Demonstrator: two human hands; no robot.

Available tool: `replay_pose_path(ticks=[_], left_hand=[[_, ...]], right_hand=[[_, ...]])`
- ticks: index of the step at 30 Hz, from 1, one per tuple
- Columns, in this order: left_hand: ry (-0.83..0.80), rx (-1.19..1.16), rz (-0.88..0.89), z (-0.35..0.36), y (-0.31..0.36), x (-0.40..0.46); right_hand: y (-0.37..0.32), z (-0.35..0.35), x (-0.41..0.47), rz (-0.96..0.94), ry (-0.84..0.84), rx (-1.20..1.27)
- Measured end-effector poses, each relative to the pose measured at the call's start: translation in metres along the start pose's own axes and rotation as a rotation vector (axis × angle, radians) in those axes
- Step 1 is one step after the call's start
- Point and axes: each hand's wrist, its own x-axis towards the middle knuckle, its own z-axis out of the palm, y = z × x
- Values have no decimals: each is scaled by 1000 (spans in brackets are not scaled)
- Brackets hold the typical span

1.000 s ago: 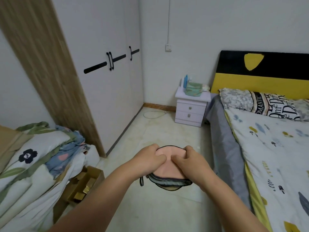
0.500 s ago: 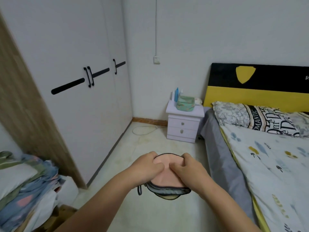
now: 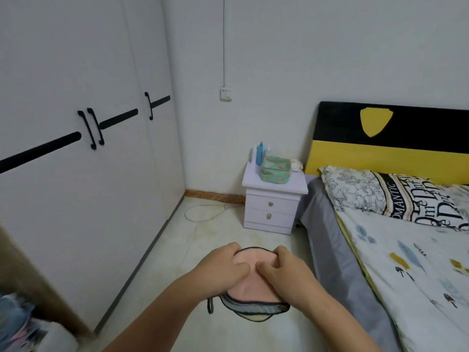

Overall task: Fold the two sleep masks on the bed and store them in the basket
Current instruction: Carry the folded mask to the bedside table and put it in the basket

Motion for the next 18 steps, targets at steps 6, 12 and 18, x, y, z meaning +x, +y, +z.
replay_pose_path(ticks=[6, 12, 18], left_hand=[[-55, -7, 62, -38, -9, 103], [-109, -25, 114, -58, -8, 190], [-137, -7, 166, -58, 8, 276]], right_hand=[[-25, 3, 97, 54, 44, -16], [-32, -1, 176, 110, 129, 20], [-19, -21, 256, 133, 146, -12]])
